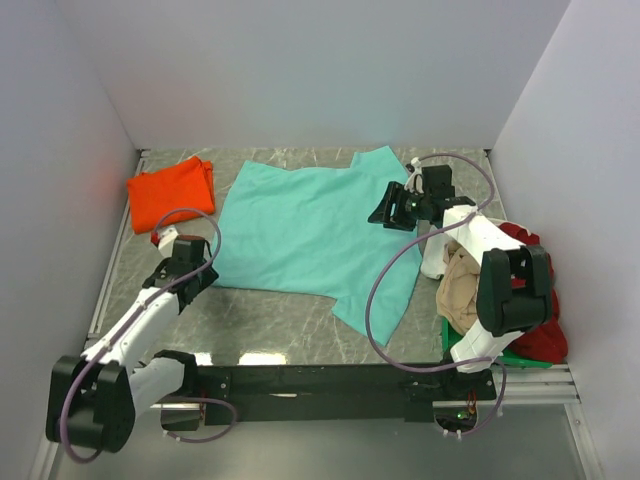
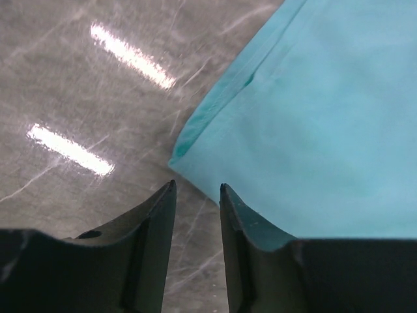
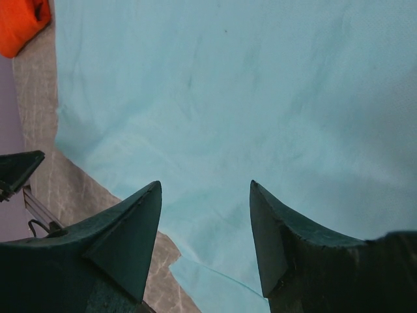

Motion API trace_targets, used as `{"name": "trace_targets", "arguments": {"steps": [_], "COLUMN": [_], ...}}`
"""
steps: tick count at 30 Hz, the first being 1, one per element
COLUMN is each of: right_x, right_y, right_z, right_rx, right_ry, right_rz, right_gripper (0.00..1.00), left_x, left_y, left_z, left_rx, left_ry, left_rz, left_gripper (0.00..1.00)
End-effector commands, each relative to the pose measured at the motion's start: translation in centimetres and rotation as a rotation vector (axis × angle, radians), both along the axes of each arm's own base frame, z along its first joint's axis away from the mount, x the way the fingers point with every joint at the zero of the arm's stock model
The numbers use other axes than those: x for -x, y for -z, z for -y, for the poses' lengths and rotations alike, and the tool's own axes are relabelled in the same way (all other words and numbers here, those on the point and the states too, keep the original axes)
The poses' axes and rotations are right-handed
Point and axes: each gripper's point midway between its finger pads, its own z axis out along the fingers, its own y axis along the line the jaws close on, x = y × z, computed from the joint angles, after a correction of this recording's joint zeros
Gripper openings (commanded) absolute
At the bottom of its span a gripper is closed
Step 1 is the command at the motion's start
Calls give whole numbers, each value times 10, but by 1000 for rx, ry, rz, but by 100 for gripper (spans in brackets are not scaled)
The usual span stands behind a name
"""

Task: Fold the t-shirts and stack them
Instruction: Flatten the tshirt out

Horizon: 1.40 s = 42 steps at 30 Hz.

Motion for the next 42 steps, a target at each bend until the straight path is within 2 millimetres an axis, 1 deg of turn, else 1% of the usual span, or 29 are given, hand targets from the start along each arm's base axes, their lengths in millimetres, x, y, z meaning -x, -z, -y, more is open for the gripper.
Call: {"name": "trace_targets", "arguments": {"steps": [1,11,15,21,30,35,38,39,42], "right_x": [-1,-2,-2,-2,0,2,3,3,4], "right_y": [-20,-14,-12,-14,-14,-15,-17,-17,-18], "right_z": [1,1,1,2,4,4,5,5,5], "right_rx": [9,8,11,16,26,26,25,27,32], "right_ry": [-9,-12,-10,-11,-3,-3,-1,-3,-2], "right_rz": [80,71,67,71,73,75,79,82,85], "right_gripper": [63,63,63,63,63,63,63,63,63], "left_x": [2,-3,-6,-11,-6,-6,-7,-8,-8], "left_y": [13,23,28,33,49,51,56,58,58], "left_z": [1,-8,-6,-5,-4,-5,-2,0,1], "left_rx": [16,36,49,62,90,106,128,135,136], "left_ry": [2,-3,10,18,27,27,44,49,58], "left_rz": [-48,-75,-88,-92,-148,-140,-146,-153,-155], "left_gripper": [39,38,35,34,34,34,27,19,10]}}
